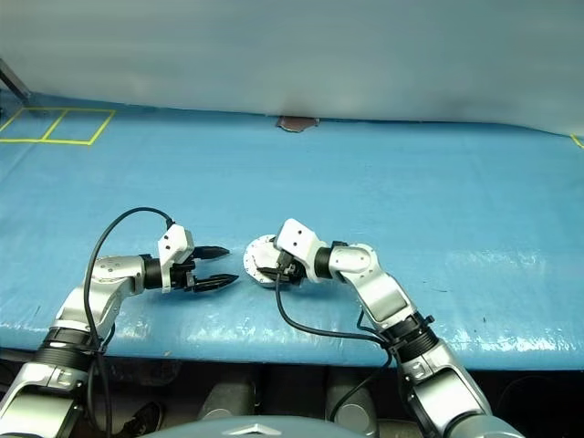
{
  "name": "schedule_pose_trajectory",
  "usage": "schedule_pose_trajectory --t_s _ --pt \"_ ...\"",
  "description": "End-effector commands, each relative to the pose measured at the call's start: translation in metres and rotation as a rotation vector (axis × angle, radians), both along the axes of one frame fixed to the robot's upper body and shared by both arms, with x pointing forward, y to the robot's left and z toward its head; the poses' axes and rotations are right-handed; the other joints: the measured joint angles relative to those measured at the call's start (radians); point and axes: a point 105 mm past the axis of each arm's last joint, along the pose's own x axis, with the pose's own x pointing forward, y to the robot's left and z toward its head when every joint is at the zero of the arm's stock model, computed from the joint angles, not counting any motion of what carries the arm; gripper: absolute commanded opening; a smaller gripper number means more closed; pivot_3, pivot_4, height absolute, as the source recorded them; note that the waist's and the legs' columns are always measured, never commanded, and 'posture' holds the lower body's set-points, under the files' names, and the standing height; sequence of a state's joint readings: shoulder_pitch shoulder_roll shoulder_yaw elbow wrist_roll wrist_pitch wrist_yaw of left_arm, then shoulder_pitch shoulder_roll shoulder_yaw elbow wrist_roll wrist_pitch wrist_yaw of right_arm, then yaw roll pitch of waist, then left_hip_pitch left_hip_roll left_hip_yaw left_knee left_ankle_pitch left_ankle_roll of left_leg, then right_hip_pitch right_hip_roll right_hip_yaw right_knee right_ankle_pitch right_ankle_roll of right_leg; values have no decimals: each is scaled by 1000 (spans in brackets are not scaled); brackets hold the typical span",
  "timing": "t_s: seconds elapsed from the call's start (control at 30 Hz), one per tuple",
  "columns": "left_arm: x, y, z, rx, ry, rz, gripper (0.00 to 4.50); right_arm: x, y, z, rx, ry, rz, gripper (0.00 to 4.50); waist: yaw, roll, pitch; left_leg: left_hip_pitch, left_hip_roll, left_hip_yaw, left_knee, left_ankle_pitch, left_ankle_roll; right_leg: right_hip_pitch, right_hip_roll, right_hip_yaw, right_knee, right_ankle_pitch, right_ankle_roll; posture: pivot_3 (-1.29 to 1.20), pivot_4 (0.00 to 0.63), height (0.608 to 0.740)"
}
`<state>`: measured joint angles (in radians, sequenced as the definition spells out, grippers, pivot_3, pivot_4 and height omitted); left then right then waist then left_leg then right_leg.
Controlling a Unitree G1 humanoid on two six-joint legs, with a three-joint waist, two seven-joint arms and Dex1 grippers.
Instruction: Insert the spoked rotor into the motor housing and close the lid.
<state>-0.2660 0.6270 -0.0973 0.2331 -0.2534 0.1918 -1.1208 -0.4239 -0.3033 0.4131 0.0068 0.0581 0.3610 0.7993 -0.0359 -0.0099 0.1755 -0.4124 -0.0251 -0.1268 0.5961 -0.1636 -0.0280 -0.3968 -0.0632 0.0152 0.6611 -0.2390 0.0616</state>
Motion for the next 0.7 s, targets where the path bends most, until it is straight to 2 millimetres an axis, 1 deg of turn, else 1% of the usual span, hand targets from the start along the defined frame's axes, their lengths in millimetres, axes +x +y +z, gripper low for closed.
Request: schedule_pose_trajectory --t_s 0.03,0.2,0.3,0.4,0.5,0.53,0.57,0.6,0.7 --pt "1 -5 10 -15 -40 -19 3746 2 -7 -9 -47 15 -23 3044 0 0 0 0 0 0 0 0 0 0 0 0 0 0 0 0 150 740" --pt "2 -6 11 -25 -39 -14 3746 5 -7 -15 -28 41 -67 3044 -1 0 0 0 0 0 0 0 0 0 0 0 0 0 0 0 150 740" --pt "6 -11 21 -107 -33 11 3746 8 -9 -23 -21 73 -101 3044 -3 0 0 1 0 0 0 0 0 1 0 0 0 0 0 0 150 740" --pt "11 -12 33 -168 -35 34 3746 7 -10 -28 -29 86 -104 3044 -4 0 0 2 1 0 0 0 0 1 0 0 1 0 0 0 150 740" --pt "13 -11 39 -208 -19 48 3169 6 -10 -28 -27 87 -104 3044 -3 -1 -1 2 1 -1 1 1 0 1 0 -1 1 0 -1 0 150 740" --pt "13 -11 39 -216 -6 44 2779 6 -10 -28 -25 85 -106 3044 -3 0 -1 2 1 -1 1 2 0 2 0 -1 1 0 -1 0 150 740" --pt "12 -12 38 -215 4 37 2515 6 -10 -27 -23 83 -107 3044 -3 0 -2 2 1 -1 1 2 0 2 0 -1 1 0 -1 0 150 740" --pt "11 -12 37 -211 9 30 2093 6 -10 -27 -22 80 -110 3044 -3 1 -2 2 1 -1 1 2 0 2 0 -1 1 0 -1 0 150 740" --pt "11 -14 36 -212 16 24 1146 7 -10 -26 -16 76 -114 3044 -3 1 -2 2 0 -1 0 2 0 2 0 -1 1 0 -1 0 150 740"
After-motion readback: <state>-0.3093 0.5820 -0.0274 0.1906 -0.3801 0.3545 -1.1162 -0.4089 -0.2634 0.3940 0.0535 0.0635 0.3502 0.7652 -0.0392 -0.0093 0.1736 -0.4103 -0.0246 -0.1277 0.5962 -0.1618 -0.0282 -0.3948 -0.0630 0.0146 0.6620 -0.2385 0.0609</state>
